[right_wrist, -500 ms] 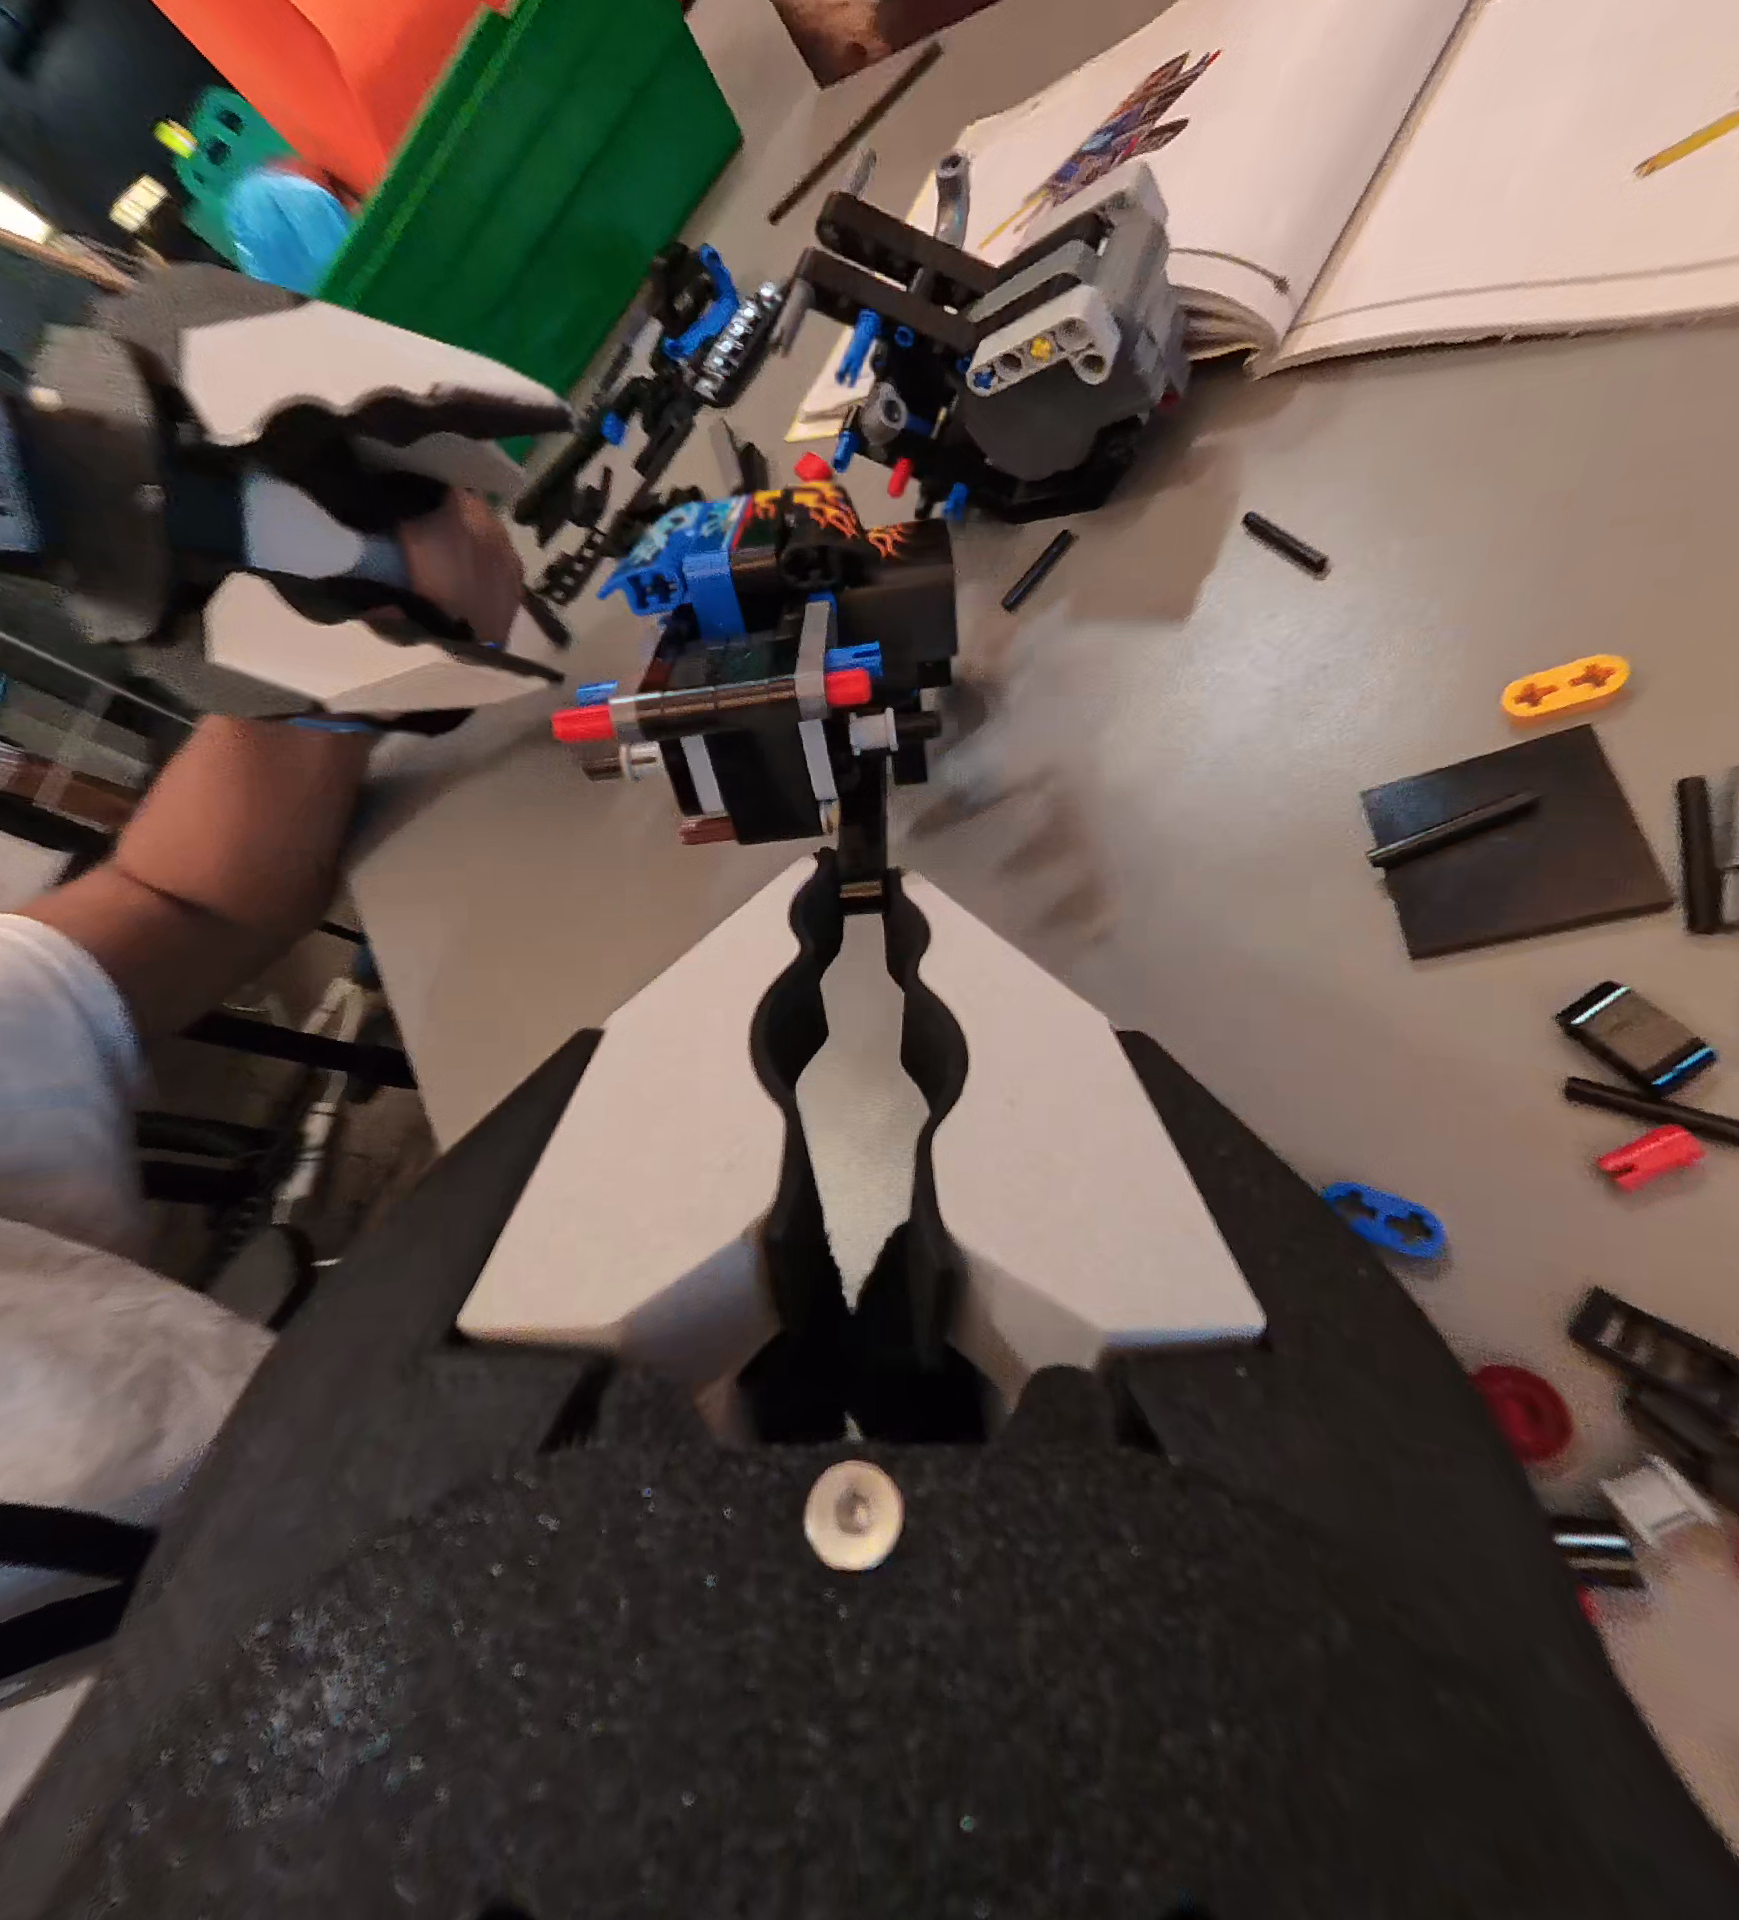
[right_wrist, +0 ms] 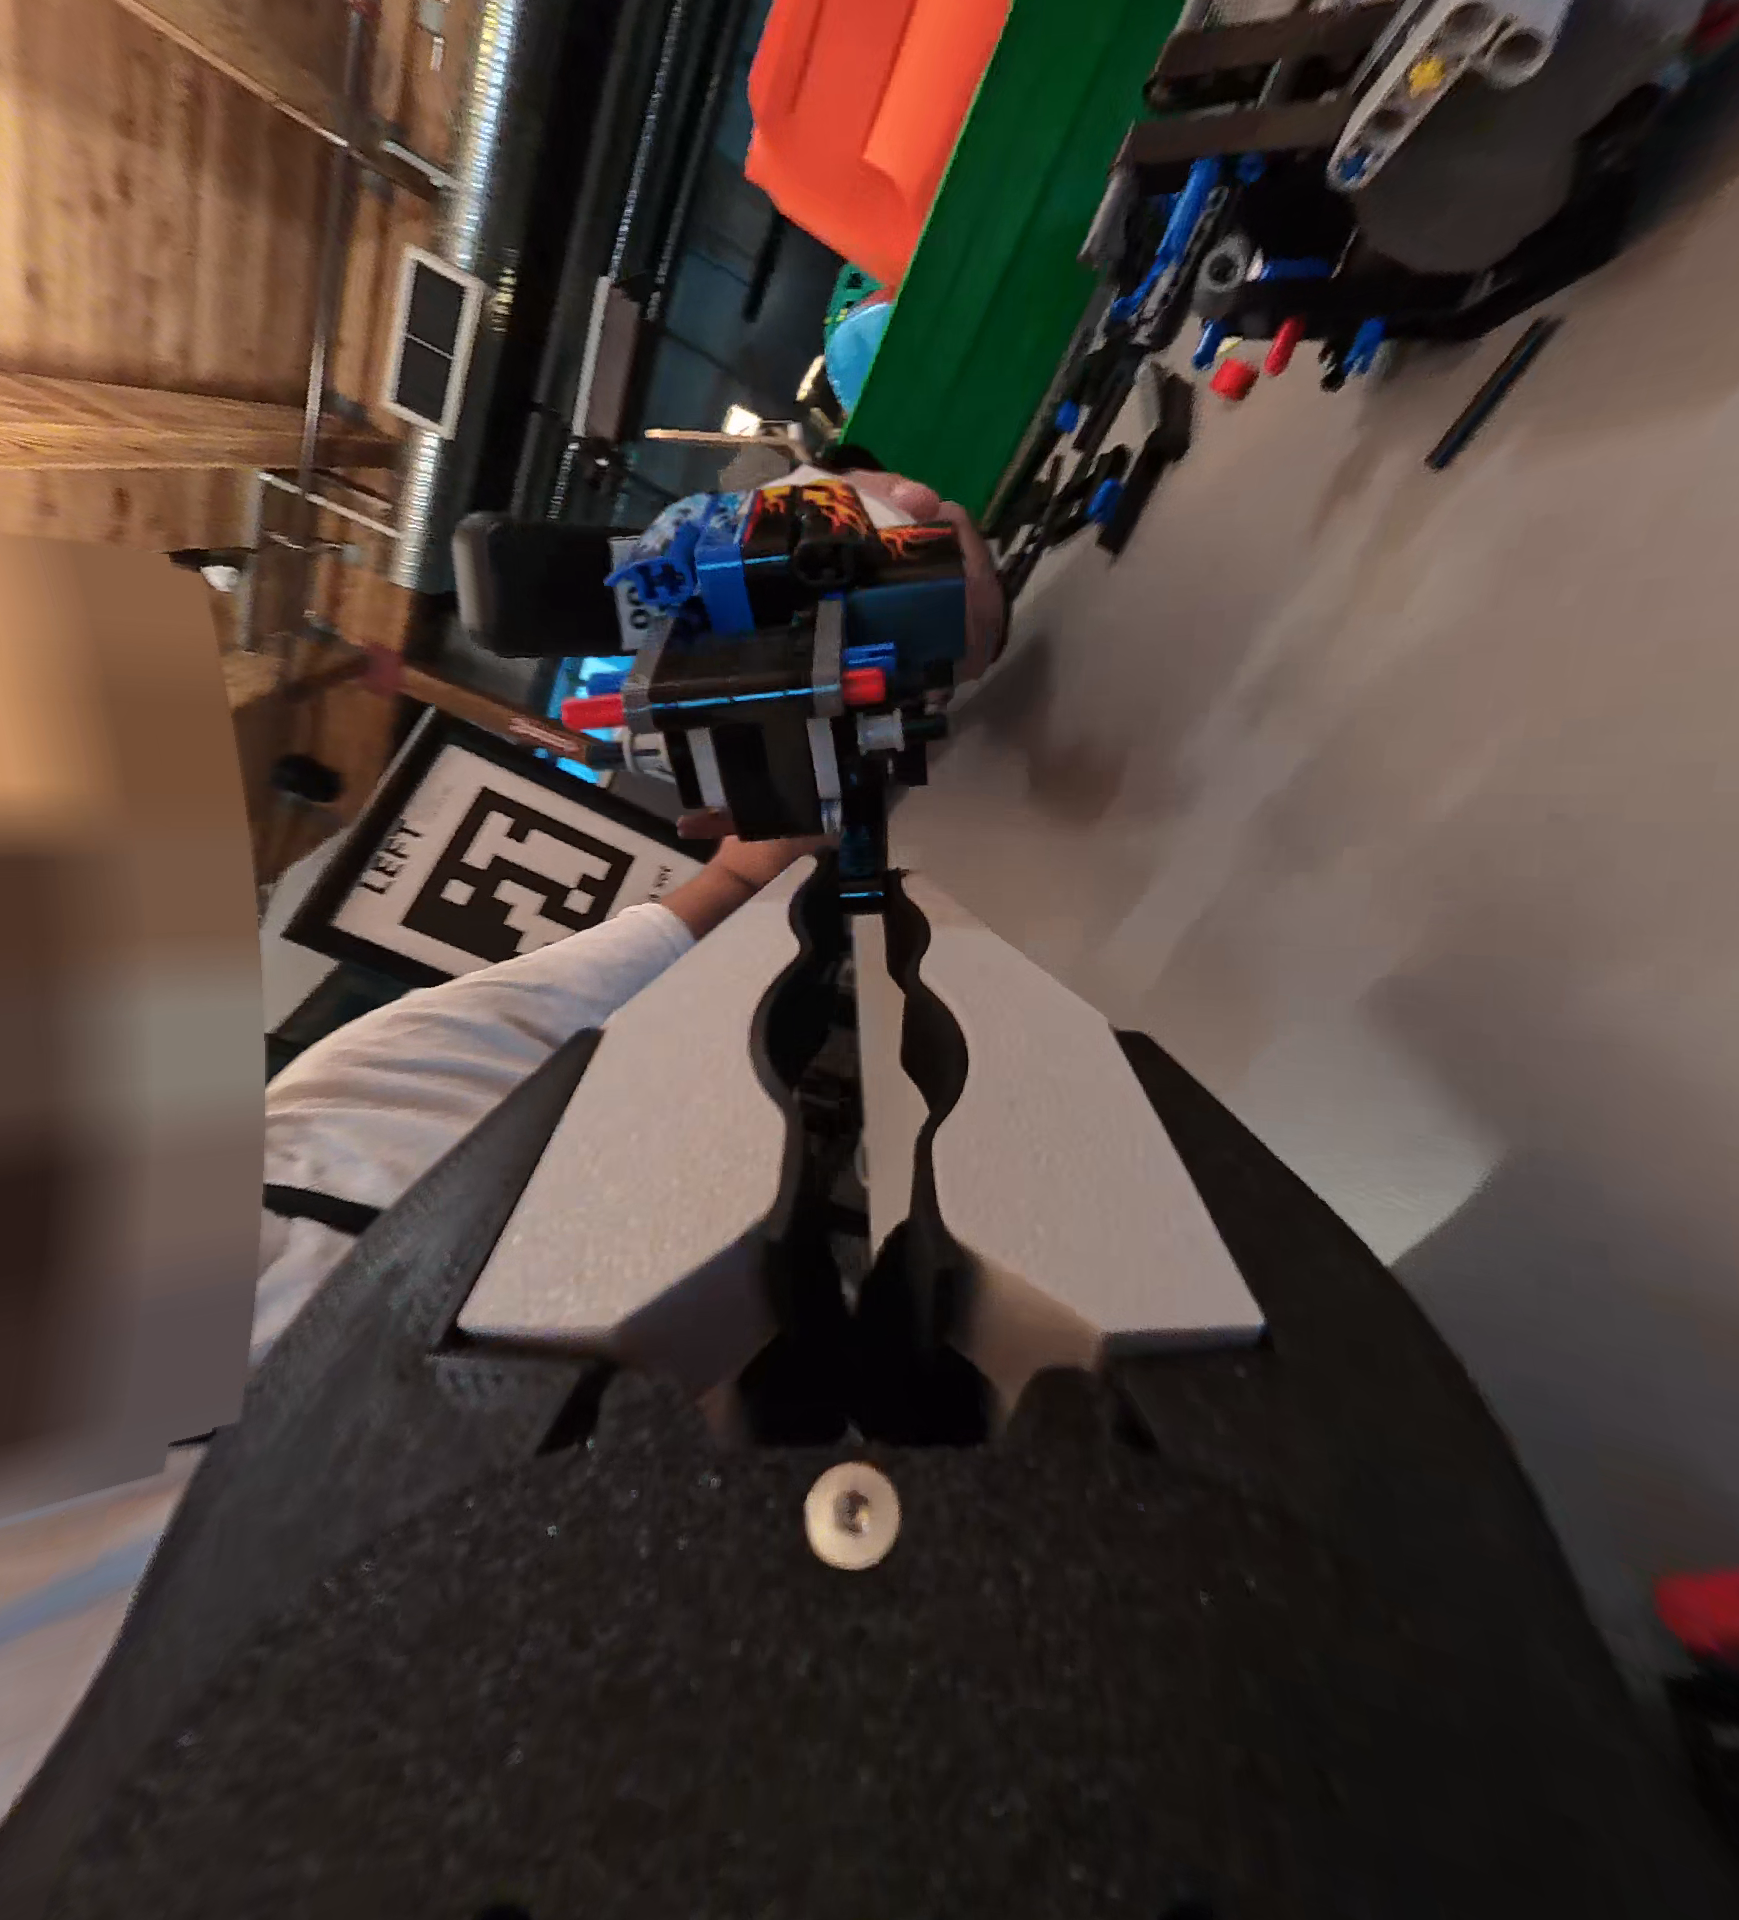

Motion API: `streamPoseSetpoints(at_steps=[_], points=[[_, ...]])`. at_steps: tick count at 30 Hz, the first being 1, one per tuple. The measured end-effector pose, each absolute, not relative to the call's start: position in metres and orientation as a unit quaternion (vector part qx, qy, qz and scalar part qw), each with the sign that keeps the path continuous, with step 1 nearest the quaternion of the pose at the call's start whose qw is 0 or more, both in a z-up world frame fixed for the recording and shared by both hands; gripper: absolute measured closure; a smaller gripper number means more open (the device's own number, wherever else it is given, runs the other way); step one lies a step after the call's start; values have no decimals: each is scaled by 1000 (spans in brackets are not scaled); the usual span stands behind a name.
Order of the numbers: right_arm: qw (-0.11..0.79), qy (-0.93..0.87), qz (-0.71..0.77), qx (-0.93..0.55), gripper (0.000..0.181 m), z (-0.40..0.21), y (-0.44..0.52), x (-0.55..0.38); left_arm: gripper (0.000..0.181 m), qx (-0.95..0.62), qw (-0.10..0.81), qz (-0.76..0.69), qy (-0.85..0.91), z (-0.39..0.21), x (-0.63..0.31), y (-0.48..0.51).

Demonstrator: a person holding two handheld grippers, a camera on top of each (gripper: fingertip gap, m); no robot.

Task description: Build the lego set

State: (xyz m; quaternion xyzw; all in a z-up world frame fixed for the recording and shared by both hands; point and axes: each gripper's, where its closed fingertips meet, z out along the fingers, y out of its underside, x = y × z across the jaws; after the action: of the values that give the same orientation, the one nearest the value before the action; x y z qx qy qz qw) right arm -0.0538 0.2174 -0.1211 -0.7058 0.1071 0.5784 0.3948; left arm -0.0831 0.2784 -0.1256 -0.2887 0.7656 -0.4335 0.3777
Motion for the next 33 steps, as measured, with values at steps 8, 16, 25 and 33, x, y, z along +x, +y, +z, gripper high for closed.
streamPoseSetpoints(at_steps=[8,16,25,33], points=[[371,87,628,-678,175,-112,212,-67,163,-253,328,-553,723,-105,-98,261],[358,82,646,-669,176,-109,211,-71,167,-231,341,-544,731,-106,-100,256],[392,57,594,-700,174,-115,216,-70,176,-249,317,-539,740,-109,-98,257],[496,-108,331,-796,156,-127,219,-62,176,-273,272,-542,746,-118,-98,260]])
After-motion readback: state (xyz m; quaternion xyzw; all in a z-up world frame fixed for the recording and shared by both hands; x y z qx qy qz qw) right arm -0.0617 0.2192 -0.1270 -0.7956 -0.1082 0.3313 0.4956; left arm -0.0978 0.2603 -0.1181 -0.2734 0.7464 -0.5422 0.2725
